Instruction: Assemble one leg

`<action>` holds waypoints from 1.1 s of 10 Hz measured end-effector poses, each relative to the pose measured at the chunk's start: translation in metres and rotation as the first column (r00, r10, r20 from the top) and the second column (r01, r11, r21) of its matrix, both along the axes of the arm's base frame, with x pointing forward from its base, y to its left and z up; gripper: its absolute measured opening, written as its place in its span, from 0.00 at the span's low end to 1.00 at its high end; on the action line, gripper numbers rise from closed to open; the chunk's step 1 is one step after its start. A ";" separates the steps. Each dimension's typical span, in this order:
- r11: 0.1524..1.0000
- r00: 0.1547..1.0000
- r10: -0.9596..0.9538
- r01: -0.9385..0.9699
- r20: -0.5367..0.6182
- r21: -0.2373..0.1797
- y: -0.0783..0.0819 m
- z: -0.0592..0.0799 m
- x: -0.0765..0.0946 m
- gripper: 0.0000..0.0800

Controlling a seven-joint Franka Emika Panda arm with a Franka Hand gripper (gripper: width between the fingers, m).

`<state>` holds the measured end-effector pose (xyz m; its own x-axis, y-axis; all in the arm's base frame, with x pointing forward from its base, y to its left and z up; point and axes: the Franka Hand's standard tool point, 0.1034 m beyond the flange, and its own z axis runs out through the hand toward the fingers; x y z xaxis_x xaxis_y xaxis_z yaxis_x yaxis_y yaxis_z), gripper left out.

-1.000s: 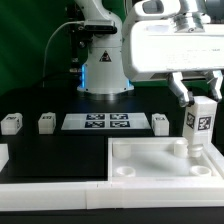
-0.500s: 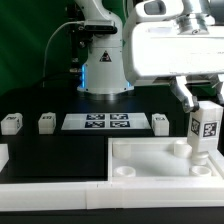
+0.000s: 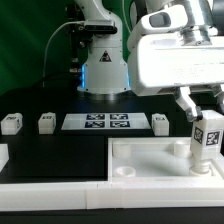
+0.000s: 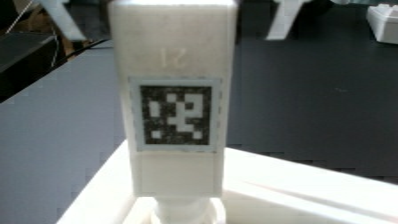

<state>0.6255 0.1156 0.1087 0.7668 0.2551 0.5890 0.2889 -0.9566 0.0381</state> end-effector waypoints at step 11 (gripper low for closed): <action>1.000 1.000 -0.002 0.002 0.001 0.003 0.001 -0.018 -0.005 0.37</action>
Offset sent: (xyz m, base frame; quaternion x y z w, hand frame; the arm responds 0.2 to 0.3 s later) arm -0.0021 0.0002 -0.0044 -0.0007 0.0052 0.0005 1.0000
